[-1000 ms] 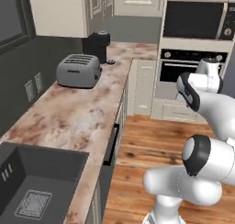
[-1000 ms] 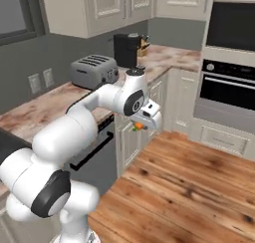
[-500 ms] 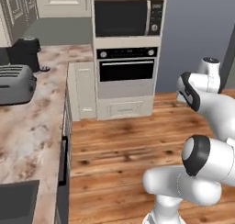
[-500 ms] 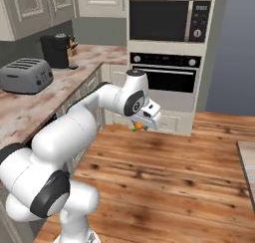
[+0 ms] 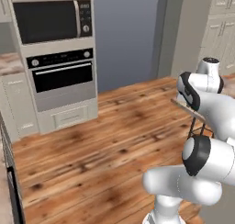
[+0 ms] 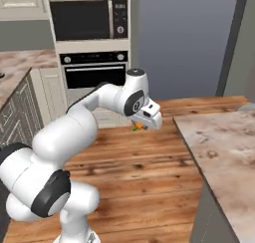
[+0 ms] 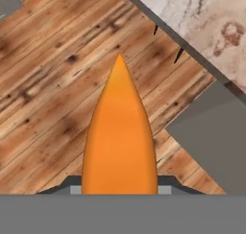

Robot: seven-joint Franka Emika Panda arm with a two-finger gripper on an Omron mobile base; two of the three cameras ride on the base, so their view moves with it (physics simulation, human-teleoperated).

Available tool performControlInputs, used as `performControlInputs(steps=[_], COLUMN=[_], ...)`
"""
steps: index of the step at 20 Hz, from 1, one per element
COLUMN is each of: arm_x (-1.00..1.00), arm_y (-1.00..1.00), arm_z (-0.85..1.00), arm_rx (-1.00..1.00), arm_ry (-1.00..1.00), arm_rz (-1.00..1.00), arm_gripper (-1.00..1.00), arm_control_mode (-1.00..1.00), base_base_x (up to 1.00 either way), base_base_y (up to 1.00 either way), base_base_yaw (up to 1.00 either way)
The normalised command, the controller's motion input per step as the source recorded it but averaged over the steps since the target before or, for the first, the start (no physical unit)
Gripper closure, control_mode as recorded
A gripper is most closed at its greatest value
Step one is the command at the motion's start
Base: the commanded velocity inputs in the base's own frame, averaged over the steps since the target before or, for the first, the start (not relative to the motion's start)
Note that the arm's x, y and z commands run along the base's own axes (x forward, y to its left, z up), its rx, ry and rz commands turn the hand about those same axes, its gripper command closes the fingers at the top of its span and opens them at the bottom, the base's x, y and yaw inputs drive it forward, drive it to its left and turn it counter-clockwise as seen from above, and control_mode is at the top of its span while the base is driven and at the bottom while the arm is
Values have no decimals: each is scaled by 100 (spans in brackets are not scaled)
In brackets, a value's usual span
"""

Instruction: Turn on the sink faucet. Then move the carrot from the counter to the sink. Turn off the sink. Move the vegetable from the sink to the pot next to the stove. Finally move the pot to the rear left burner.

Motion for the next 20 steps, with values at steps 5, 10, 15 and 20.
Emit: performControlInputs(steps=[5, 10, 15, 20], arm_x=[0, 0, 0, 0], arm_y=[0, 0, 0, 0], arm_z=[0, 0, 0, 0], arm_rx=[0, 0, 0, 0], arm_ry=[0, 0, 0, 0], arm_rz=[0, 0, 0, 0], arm_gripper=[100, 100, 100, 100], arm_control_mode=[100, 100, 100, 100], base_base_x=[0, 0, 1, 0], base_base_y=[-25, -38, -52, -68], base_base_yaw=[-60, -58, -54, -51])
